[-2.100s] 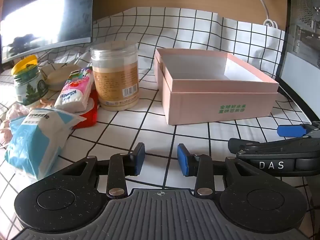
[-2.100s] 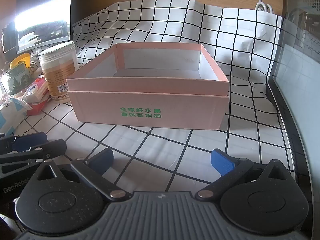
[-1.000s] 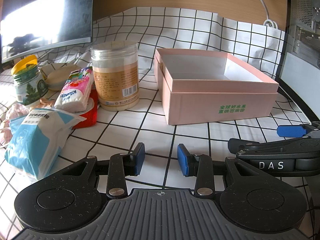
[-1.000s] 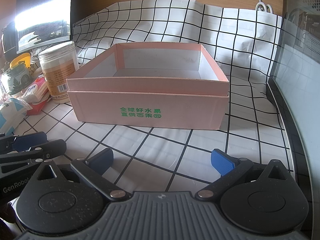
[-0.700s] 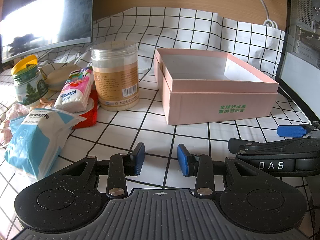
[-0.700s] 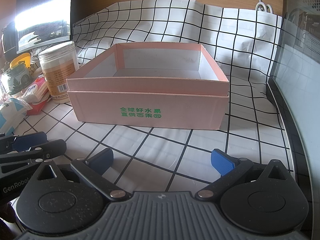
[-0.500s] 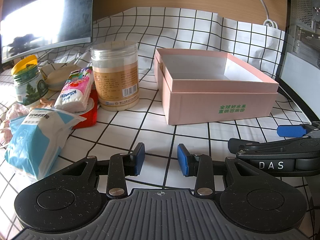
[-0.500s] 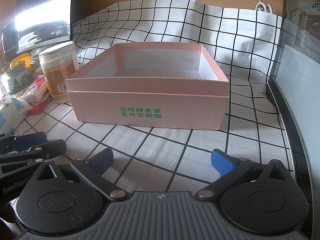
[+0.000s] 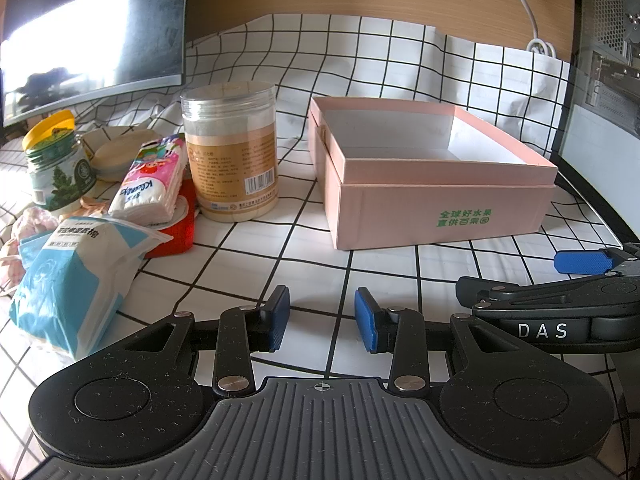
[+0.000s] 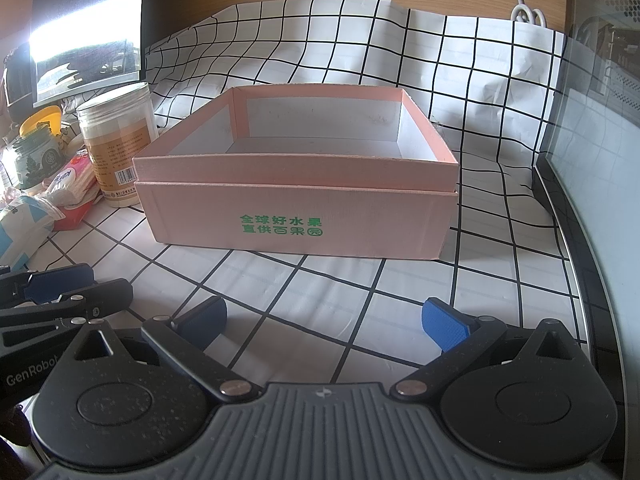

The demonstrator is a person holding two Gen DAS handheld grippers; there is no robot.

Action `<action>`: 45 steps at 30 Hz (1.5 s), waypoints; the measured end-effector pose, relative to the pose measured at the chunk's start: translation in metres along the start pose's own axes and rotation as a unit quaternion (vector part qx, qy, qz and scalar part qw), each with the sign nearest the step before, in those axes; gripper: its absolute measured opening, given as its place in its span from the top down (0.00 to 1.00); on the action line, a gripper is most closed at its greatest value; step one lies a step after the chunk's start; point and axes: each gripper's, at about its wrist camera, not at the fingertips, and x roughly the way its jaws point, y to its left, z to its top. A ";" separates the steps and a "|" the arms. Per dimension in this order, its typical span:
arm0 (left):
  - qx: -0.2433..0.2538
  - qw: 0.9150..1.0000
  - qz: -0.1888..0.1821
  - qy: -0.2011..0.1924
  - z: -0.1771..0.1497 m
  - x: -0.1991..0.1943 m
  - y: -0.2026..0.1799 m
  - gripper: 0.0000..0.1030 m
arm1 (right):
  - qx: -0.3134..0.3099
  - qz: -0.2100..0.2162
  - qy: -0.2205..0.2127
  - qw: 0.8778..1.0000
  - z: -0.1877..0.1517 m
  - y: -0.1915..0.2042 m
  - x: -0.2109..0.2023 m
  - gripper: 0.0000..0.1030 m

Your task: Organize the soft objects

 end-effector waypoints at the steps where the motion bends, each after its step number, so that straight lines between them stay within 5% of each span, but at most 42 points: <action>1: 0.000 1.000 0.000 0.000 0.000 0.000 0.000 0.61 | 0.000 0.000 0.000 1.000 0.000 0.000 0.000 0.00; 37: 0.001 1.000 0.001 0.000 0.008 -0.001 0.000 0.61 | 0.001 0.002 -0.001 1.000 -0.006 0.002 0.002 0.00; 45: -0.015 0.999 -0.043 0.024 0.015 -0.003 0.015 0.61 | -0.018 0.023 0.104 0.994 0.021 0.000 0.014 0.00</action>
